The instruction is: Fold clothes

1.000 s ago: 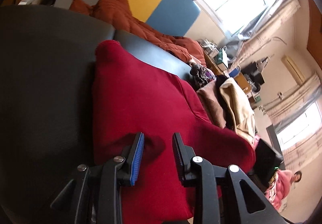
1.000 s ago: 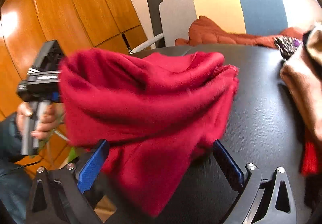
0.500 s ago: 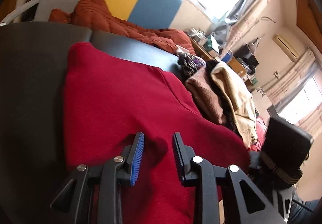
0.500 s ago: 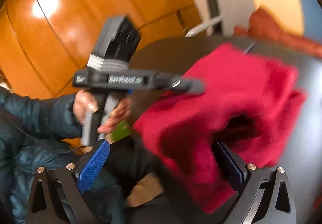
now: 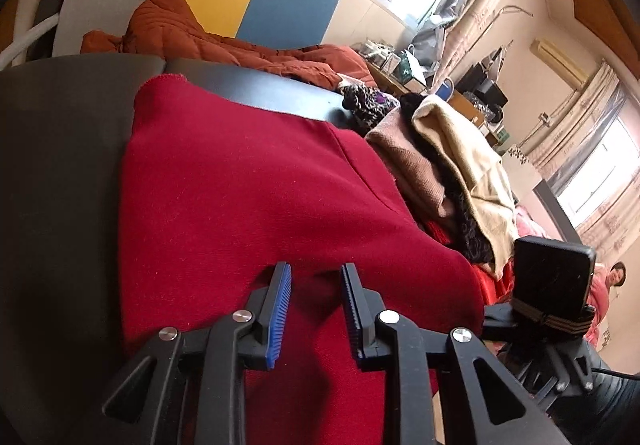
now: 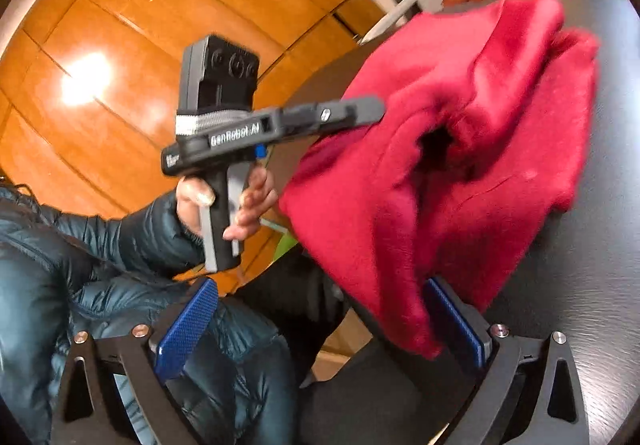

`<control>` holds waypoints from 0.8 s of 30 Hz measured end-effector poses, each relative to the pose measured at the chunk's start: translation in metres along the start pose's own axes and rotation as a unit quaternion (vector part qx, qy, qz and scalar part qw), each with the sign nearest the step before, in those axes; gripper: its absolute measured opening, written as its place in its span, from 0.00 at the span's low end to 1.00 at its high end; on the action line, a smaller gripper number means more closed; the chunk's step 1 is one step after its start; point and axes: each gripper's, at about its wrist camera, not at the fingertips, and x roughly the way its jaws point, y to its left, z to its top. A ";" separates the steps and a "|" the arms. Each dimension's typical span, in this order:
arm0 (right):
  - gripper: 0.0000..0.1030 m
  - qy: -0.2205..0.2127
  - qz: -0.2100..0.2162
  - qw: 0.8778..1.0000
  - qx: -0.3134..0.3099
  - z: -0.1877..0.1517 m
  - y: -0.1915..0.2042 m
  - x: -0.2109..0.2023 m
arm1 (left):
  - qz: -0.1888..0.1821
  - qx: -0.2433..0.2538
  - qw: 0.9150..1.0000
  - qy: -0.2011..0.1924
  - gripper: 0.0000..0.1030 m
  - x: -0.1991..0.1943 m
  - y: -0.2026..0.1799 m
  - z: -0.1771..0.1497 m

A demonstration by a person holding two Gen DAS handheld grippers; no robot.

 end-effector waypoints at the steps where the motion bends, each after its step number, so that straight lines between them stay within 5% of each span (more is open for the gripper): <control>1: 1.00 -0.013 -0.013 1.000 0.000 0.006 0.003 -0.007 | -0.003 -0.003 1.000 -0.002 0.25 -0.002 0.001 0.000; 7: 1.00 -0.084 -0.070 0.994 0.030 0.049 -0.007 -0.036 | -0.010 -0.006 1.000 -0.005 0.25 -0.002 0.004 -0.002; 14: 1.00 -0.122 -0.111 0.982 0.093 0.097 -0.042 -0.022 | -0.018 -0.007 1.000 -0.006 0.25 -0.003 0.006 -0.004; 21: 0.86 -0.139 -0.141 0.969 0.147 0.121 -0.075 -0.005 | -0.017 0.018 1.000 -0.011 0.25 -0.005 0.003 -0.007; 24: 0.72 -0.145 -0.142 0.967 0.156 0.130 -0.085 -0.001 | -0.018 0.019 1.000 -0.011 0.25 -0.006 0.004 -0.007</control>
